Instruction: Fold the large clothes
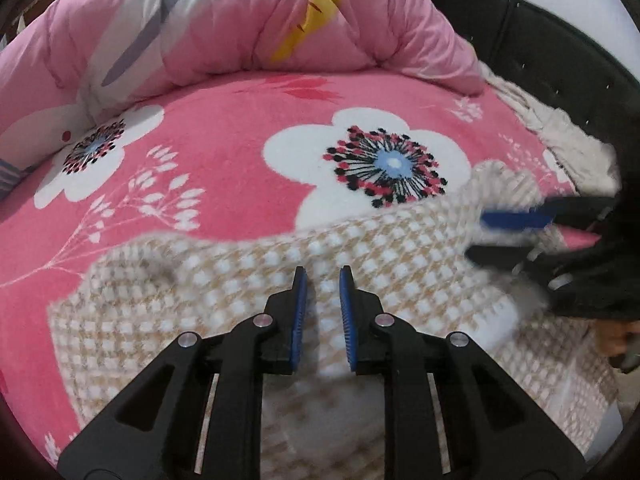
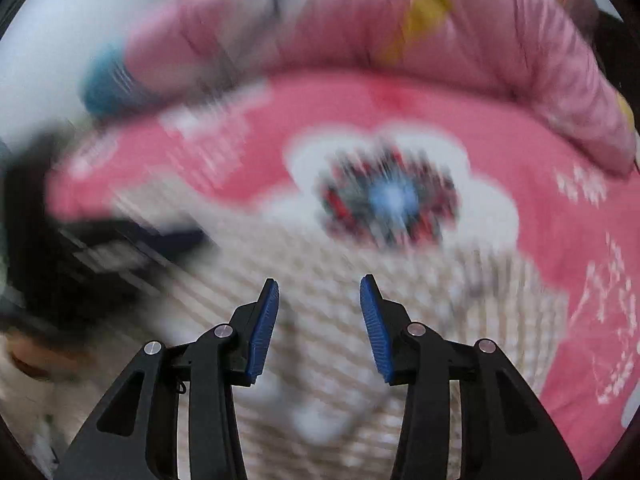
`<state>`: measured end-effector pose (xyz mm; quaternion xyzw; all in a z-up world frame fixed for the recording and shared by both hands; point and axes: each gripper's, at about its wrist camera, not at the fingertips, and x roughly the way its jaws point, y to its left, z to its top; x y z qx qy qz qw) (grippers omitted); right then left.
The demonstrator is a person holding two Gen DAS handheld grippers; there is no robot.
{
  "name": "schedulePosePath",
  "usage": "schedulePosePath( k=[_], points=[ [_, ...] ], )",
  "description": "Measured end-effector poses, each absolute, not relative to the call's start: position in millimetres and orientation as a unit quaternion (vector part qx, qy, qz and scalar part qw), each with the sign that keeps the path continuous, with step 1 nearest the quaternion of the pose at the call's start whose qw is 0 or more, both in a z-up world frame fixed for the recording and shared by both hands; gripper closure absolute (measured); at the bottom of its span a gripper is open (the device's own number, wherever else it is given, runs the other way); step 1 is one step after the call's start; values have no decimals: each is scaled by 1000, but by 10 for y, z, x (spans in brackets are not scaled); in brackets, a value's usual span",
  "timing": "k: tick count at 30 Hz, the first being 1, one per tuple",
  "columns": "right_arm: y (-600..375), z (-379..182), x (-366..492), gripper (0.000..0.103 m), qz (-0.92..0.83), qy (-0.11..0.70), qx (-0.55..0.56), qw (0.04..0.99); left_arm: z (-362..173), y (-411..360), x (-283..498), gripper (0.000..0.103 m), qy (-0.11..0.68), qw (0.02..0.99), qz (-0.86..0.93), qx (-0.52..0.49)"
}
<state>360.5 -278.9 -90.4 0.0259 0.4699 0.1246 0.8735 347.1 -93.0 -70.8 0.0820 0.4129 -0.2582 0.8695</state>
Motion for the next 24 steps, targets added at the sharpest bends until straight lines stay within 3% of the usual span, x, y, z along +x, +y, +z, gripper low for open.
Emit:
schedulePosePath(
  k=[6,12,17,21,22,24],
  points=[
    [-3089,-725,3268,63,103,476,58,871,-669,-781,3367,86,400,871,-263,107],
    [-2786,-304,3356,63,121,414,31,902,-443,-776,3235,85,360,884,-285,89],
    [-2556,-924,3541,62,104,481,9,871,-723,-947,3192,82,400,870,-255,137],
    [-2667,-836,3159,62,89,472,15,877,-662,-756,3054,81,402,871,-247,136],
    [-2699,-795,3078,60,81,477,19,875,-611,-677,3001,74,402,874,-235,137],
    [-2776,-660,2848,59,73,471,33,878,-477,-507,2841,69,392,884,-211,140]
  ],
)
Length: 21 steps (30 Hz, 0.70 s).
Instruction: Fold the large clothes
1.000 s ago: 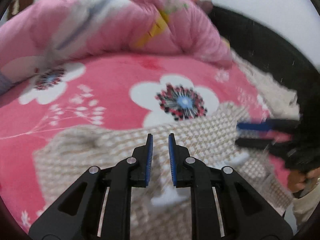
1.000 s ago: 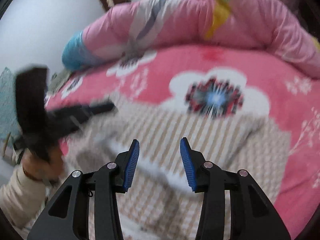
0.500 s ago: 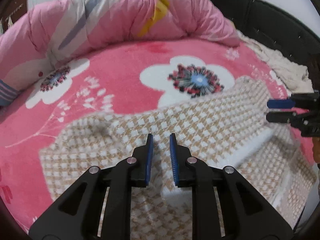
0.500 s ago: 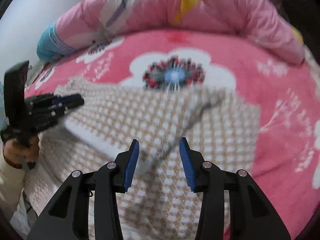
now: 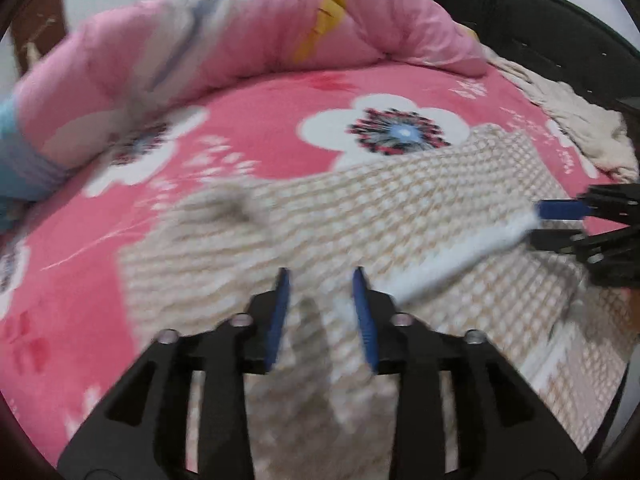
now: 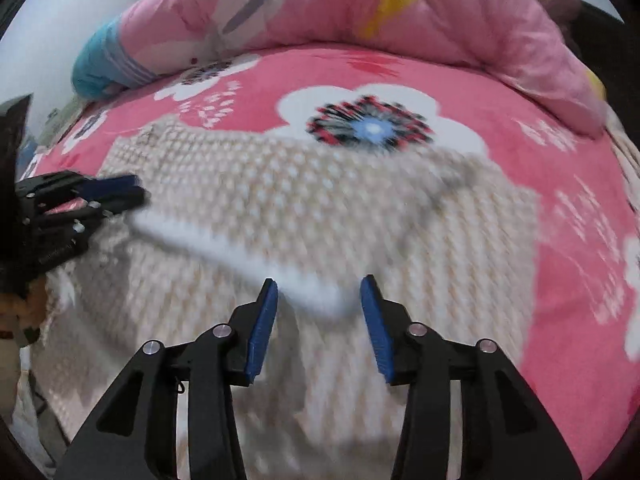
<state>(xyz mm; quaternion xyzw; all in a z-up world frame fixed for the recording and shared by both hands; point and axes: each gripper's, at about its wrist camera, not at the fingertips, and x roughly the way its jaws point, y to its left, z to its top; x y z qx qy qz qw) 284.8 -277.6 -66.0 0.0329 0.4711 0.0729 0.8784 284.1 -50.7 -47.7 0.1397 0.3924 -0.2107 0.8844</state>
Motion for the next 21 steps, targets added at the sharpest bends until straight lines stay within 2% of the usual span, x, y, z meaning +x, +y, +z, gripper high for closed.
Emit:
schedulePosePath(
  k=[1,2,3,6,9,14,19,21],
  points=[
    [-2801,-579,2722,57,79,459,41,884,-405,-426,2738,69,387,887,-213,133],
    [-2823,-464,2536,47,86,443,50,891,-358,-376,2663,68,384,889,-214,128],
    [-2824,-385,2389,36,92,429,55,897,-269,-292,2506,61,377,893,-213,121],
    [-2762,-277,1983,24,117,403,67,905,-110,-130,2061,40,357,905,-203,110],
    [-2626,-356,1620,21,128,404,77,902,-120,-77,1717,20,360,908,-187,102],
    [-2377,-623,1317,18,107,423,63,898,-447,-108,1335,17,398,900,-153,90],
    [-2264,-893,1319,14,88,440,56,892,-923,-171,1296,14,442,885,-95,106],
    [-2233,-1066,1372,9,80,461,51,882,-1017,-155,1270,9,441,889,-81,92]
  ],
)
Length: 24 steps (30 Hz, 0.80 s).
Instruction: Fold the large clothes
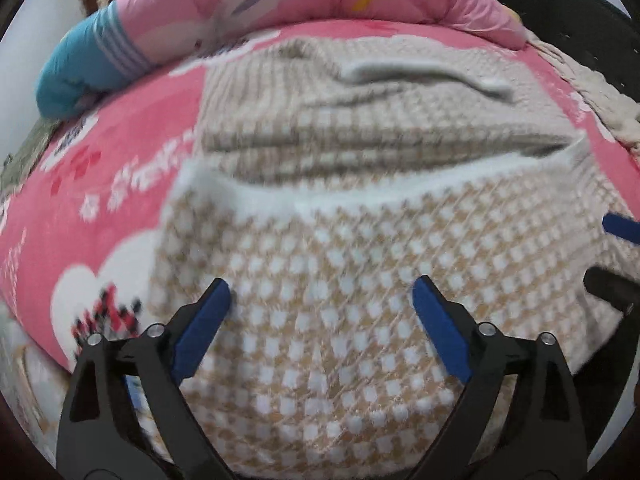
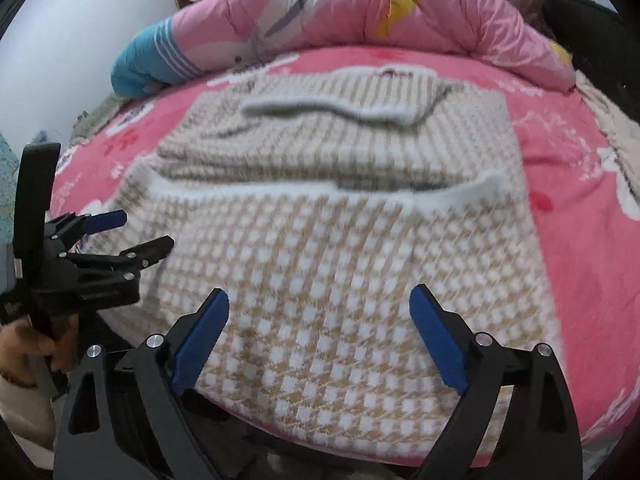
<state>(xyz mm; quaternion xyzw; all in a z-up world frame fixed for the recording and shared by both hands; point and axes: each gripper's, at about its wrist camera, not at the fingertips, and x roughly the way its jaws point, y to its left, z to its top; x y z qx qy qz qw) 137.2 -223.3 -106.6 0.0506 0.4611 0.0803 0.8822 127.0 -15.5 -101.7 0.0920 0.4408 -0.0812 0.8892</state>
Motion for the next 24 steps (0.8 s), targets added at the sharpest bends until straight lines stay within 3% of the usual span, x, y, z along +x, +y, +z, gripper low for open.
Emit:
schedulePosePath(
  k=[24],
  points=[
    [-2221,-1198,1330,6,64,457,55,885,-1096,-52,1269,7,444,892,-60,55]
  ],
)
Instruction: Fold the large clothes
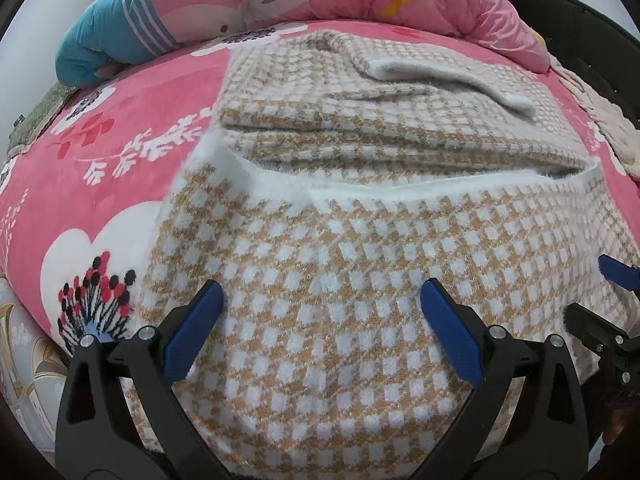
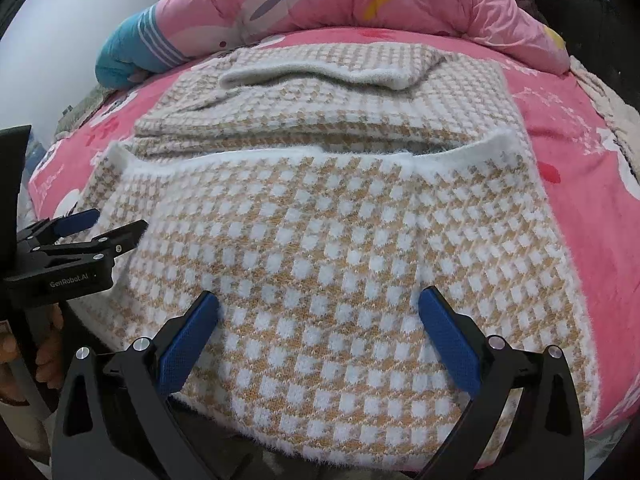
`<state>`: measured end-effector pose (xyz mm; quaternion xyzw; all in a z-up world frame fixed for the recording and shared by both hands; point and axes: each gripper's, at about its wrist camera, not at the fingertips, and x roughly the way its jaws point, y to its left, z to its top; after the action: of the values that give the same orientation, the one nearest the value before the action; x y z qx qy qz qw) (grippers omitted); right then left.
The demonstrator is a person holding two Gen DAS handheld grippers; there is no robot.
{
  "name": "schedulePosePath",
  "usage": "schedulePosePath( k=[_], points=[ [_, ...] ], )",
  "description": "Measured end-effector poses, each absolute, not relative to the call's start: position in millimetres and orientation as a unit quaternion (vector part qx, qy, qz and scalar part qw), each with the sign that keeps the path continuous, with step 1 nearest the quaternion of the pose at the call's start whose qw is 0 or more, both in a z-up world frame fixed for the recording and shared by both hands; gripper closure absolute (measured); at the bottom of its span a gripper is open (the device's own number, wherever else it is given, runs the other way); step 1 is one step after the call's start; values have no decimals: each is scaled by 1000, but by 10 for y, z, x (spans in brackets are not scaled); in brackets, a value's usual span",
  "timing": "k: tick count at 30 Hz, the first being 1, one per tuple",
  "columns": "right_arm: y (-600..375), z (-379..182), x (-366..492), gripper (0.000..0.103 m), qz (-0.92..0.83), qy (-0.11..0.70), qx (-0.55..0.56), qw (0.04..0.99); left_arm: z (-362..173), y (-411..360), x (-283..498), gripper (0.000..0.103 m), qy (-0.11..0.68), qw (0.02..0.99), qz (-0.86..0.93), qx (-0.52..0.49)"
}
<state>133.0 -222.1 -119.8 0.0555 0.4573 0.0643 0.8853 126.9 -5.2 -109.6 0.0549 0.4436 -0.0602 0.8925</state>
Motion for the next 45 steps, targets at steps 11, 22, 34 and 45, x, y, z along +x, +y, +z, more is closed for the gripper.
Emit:
schedulePosePath(
  k=[11,22,34,45],
  points=[
    [-2239,-1212,1345,6,66,460,58,884,-1114,-58,1341,7,451,889,-59,52],
    [-2240,-1216,1348,6,67,460,57,884,-1139,-66,1371,7,463,883,-59,45],
    [-2239,-1217,1343,6,66,460,60,884,-1124,-30,1369,7,458,886,-57,42],
    [-2238,-1217,1327,6,60,456,65,886,-1068,-69,1204,6,452,889,-49,59]
  ],
)
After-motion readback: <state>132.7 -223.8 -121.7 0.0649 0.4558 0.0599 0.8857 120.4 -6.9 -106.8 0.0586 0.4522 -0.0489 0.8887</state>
